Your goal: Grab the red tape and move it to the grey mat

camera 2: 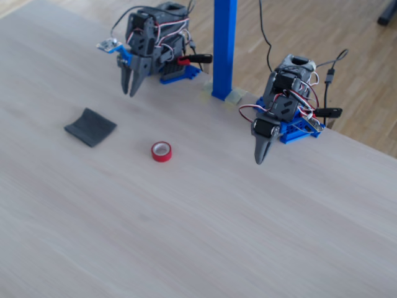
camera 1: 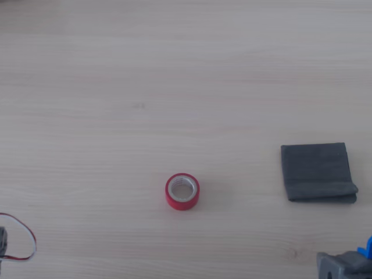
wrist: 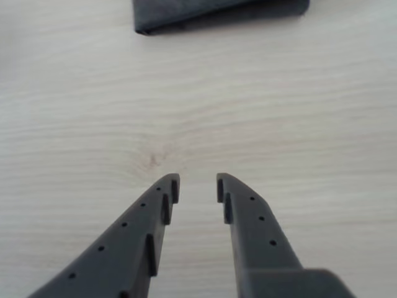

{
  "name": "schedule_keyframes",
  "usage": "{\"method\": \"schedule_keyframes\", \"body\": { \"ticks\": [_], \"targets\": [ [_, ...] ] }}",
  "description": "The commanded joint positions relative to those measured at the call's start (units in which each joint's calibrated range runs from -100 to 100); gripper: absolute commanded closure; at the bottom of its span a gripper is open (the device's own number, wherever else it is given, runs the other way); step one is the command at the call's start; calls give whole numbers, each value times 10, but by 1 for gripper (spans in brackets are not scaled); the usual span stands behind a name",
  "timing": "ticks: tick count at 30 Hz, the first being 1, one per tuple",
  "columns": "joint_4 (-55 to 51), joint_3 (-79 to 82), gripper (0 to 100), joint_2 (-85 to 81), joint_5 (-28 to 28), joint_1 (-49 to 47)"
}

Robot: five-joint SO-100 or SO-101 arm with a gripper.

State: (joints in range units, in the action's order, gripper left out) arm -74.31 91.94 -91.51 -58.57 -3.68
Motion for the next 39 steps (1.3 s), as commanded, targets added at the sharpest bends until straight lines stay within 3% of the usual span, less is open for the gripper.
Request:
{"method": "schedule_keyframes", "body": {
  "ticks": [1, 11, 21, 39],
  "targets": [
    [-6, -81, 87, 79, 2, -15],
    [2, -298, 84, 300, 3, -67],
    [178, -382, 84, 491, 24, -130],
    [188, -597, 84, 726, 22, -216]
  ]
}}
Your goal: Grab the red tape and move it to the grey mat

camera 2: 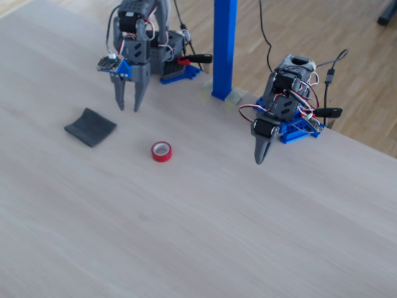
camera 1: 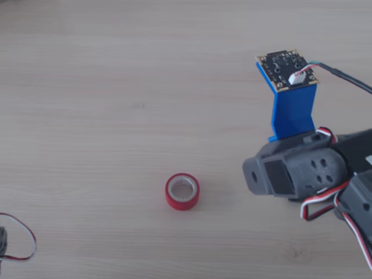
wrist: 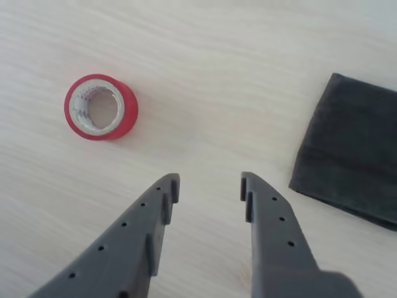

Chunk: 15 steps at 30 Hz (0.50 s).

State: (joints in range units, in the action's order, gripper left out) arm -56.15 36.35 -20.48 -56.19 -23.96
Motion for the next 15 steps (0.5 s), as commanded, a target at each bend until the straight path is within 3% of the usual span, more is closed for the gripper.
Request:
{"method": "schedule_keyframes", "body": {
  "ticks": [1, 15],
  "targets": [
    [6, -49, 84, 24, -2, -15],
    [140, -82, 84, 166, -2, -85]
  ]
}}
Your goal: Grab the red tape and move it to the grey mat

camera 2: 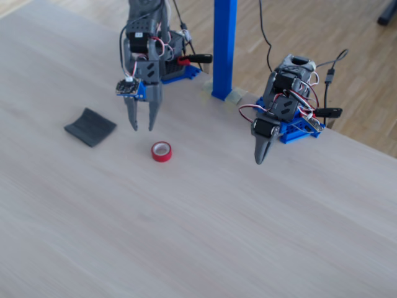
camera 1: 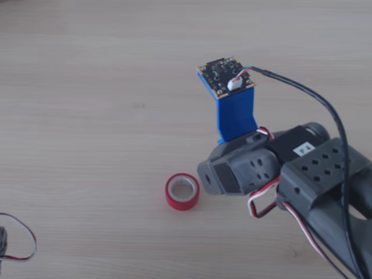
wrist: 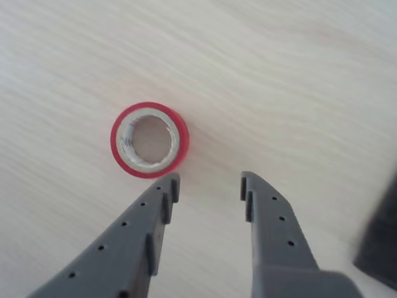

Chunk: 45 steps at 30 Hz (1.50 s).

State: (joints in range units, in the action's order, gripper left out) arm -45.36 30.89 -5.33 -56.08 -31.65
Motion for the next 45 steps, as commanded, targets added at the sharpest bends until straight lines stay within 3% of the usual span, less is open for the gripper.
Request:
{"method": "schedule_keyframes", "body": {
  "ticks": [1, 41, 45],
  "targets": [
    [44, -28, 84, 23, -3, -9],
    [119, -92, 81, 221, -14, -3],
    [119, -92, 89, 218, -14, -7]
  ]
}}
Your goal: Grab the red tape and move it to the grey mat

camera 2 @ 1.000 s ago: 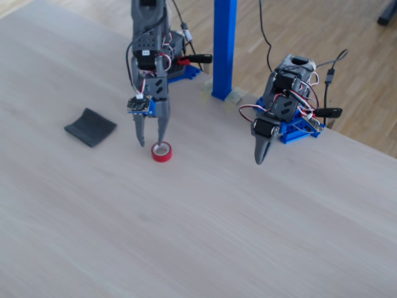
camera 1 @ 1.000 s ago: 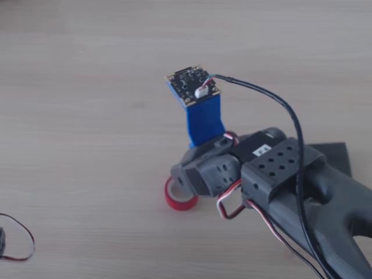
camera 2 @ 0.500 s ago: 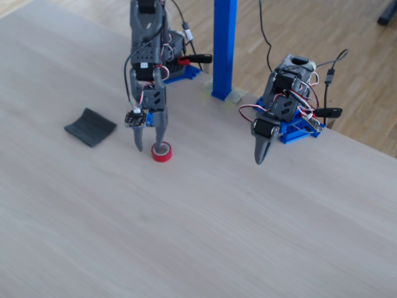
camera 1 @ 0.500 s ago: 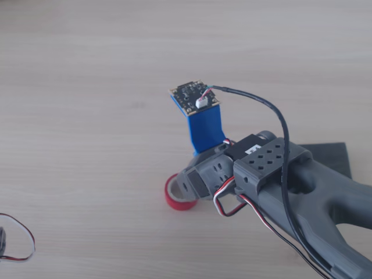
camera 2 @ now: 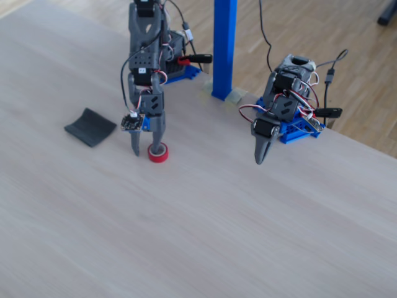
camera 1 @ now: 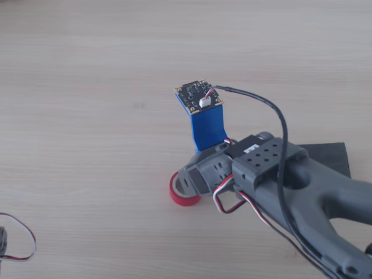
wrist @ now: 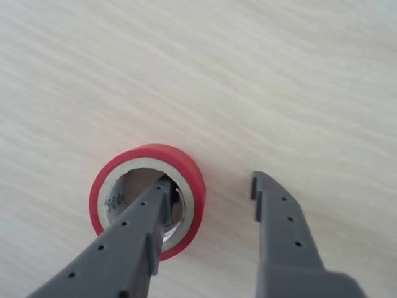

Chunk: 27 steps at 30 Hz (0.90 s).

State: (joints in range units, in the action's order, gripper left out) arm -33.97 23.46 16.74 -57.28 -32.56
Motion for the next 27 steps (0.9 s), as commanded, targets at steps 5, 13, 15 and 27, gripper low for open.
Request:
{"method": "schedule_keyframes", "body": {
  "ticks": [5, 13, 15, 27],
  "targets": [
    [5, -17, 98, -7, -2, 1],
    [3, -8, 98, -85, -8, -7],
    [0, -7, 98, -111, 0, -4],
    [-1, 50, 98, -274, 25, 80]
  ]
}}
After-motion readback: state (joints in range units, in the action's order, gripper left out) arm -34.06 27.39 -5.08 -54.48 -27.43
